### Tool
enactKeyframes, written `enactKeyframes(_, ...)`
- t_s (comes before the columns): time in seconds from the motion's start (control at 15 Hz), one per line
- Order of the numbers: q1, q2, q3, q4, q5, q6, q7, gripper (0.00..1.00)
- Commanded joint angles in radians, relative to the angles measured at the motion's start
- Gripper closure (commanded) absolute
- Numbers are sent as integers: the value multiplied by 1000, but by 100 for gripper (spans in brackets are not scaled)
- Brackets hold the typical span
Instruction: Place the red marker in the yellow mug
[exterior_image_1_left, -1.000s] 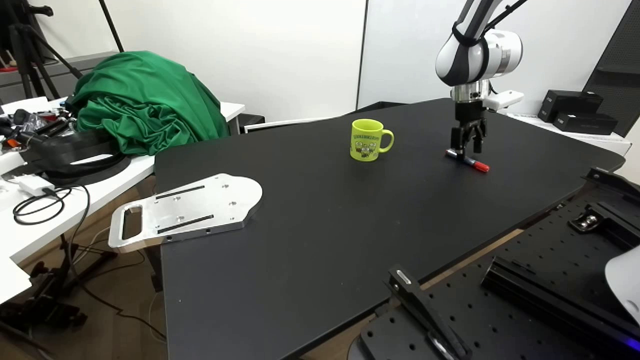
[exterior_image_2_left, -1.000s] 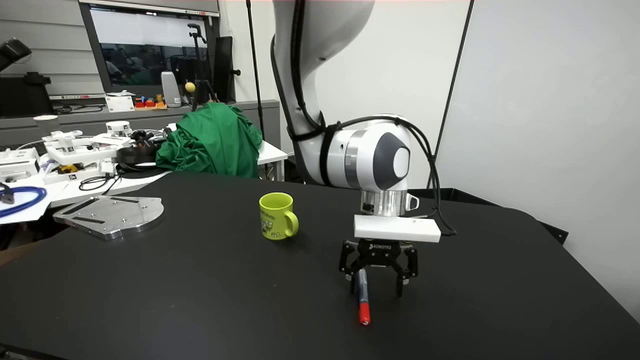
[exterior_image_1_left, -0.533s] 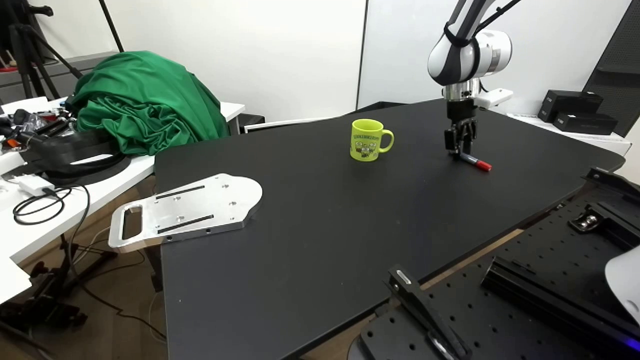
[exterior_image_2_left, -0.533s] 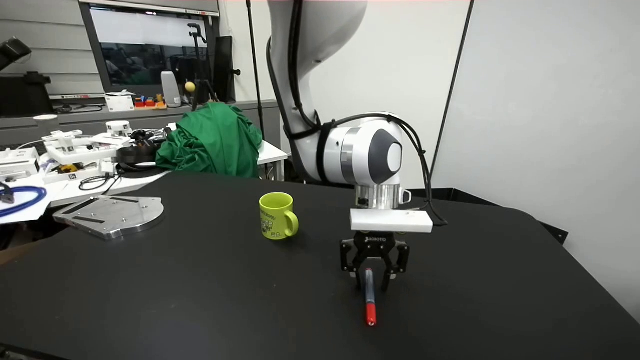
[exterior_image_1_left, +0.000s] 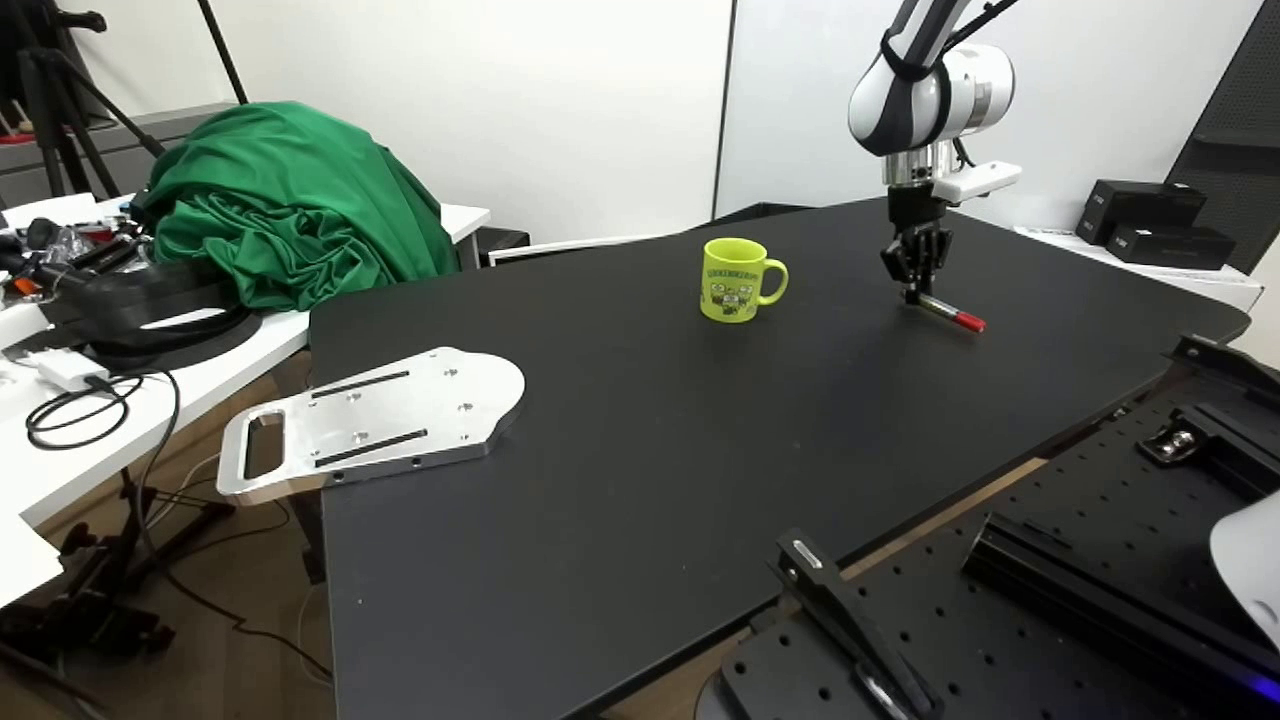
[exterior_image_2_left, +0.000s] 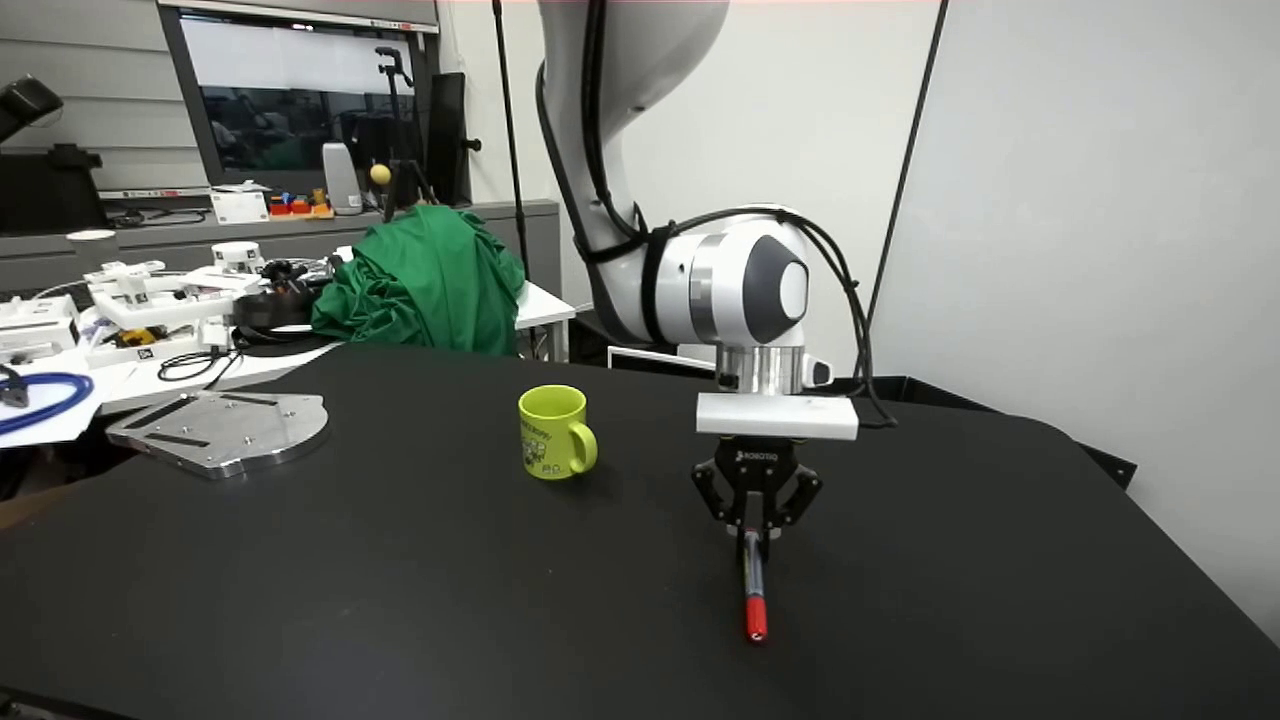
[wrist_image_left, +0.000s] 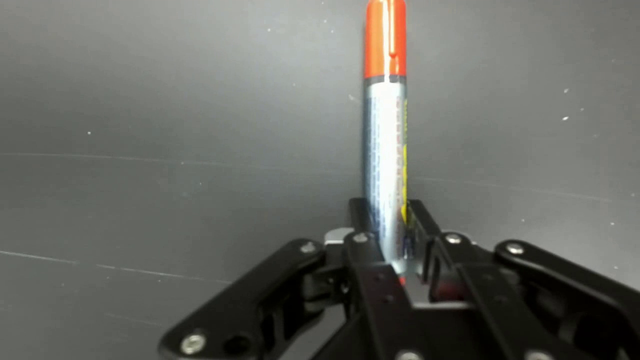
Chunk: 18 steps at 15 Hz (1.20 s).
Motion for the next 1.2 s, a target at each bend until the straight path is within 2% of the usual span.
enactKeyframes(0.0, 1, -7, -15, 65, 34, -136, 97, 95)
enactKeyframes(0.6, -45, -19, -1, 300, 213, -555, 234, 95)
enactKeyframes(1.13, -103, 128, 44, 611, 478, -921, 424, 95)
